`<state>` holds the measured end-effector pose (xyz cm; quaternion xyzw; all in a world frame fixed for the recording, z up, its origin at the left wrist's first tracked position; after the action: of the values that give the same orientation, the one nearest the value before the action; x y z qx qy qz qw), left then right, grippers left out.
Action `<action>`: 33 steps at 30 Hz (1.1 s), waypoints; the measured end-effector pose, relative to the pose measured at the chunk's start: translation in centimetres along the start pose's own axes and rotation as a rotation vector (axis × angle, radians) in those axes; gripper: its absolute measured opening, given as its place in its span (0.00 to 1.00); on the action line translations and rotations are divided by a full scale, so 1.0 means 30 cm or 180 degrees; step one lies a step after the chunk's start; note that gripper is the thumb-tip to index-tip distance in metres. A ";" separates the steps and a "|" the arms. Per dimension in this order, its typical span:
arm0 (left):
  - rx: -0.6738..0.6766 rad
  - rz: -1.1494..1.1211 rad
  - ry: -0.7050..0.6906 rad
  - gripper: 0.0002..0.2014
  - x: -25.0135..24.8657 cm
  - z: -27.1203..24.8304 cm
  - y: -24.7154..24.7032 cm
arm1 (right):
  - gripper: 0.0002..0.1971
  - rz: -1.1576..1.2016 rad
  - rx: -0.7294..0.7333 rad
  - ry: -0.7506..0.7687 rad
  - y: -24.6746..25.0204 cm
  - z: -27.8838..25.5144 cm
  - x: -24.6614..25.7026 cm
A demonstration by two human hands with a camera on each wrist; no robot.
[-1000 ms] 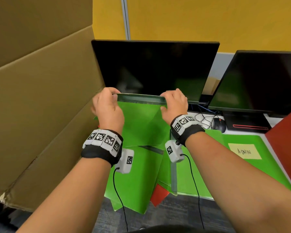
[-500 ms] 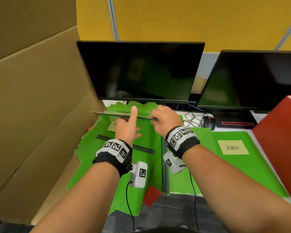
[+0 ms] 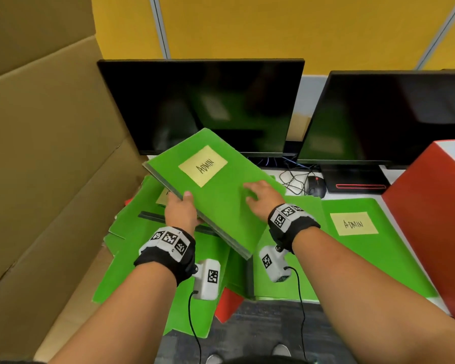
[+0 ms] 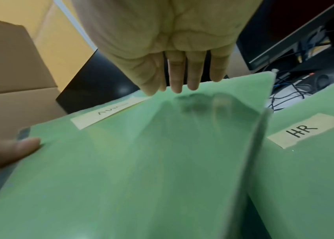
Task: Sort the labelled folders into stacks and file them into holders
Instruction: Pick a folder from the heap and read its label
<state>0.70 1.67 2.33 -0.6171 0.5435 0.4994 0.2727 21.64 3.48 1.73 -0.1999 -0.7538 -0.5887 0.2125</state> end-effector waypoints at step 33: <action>0.1359 0.1392 0.0231 0.15 0.233 -0.010 -0.434 | 0.19 0.1177 -0.0696 -0.1640 0.180 -0.150 -0.621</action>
<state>12.46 2.02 -6.64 -0.4317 0.7655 0.3984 0.2627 40.47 -0.63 -3.30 -0.4972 -0.6662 -0.5477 0.0954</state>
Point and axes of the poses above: each hand's wrist, its own z-axis towards the middle knuckle, its own y-axis out of the back of the hand, x = y × z, the point moved 5 cm from there along z, towards the middle knuckle, and after that the axes turned 4 degrees about x, right-handed, at the moved point
